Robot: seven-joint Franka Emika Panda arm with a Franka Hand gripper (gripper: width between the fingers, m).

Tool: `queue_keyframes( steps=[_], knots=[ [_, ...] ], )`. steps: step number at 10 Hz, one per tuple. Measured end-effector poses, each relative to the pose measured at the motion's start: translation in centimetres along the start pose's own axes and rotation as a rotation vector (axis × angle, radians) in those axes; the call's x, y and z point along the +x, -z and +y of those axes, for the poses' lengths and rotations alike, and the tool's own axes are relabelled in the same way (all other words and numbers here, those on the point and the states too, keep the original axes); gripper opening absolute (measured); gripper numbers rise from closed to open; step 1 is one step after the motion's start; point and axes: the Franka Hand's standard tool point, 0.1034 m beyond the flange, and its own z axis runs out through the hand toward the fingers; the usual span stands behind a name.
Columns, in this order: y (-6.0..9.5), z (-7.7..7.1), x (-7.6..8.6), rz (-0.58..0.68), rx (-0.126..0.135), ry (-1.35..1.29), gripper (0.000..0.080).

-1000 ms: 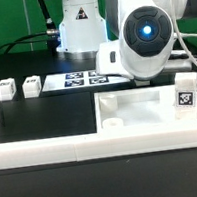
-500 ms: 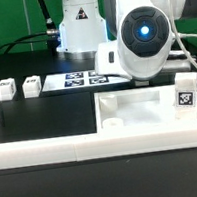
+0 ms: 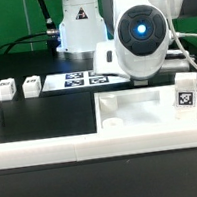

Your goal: Assemble square table

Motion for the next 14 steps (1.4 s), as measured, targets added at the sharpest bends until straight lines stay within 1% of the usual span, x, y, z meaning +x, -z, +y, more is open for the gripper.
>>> queue_keyframes(
  steps=[1, 2, 3, 4, 5, 7, 8, 9, 10, 11, 12, 14],
  knots=[
    [2.7, 0.7, -1.1, 0.038, -0.009, 0.021, 0.0287],
    [4.9, 1.7, -2.5, 0.07, -0.014, 0.048, 0.0287],
    [6.0, 2.6, -3.7, 0.102, -0.017, 0.05, 0.0287],
    [6.3, 3.1, -4.1, 0.117, -0.022, 0.046, 0.0287],
    [6.3, 2.9, -3.4, 0.158, -0.022, 0.048, 0.0287],
    [6.9, 2.7, -3.1, 0.295, -0.01, 0.06, 0.0287],
    [7.7, 2.8, -2.9, 0.355, -0.005, 0.069, 0.0287],
    [11.2, 3.0, -2.1, 0.48, -0.001, 0.086, 0.0287],
    [14.7, 2.6, -1.4, 0.636, 0.011, 0.097, 0.0287],
    [17.0, 2.2, -1.5, 0.748, -0.006, 0.118, 0.0287],
    [18.3, 1.8, -1.8, 0.837, -0.05, 0.152, 0.0287],
    [18.0, 1.8, -1.3, 0.983, -0.037, 0.158, 0.0287]
  ],
)
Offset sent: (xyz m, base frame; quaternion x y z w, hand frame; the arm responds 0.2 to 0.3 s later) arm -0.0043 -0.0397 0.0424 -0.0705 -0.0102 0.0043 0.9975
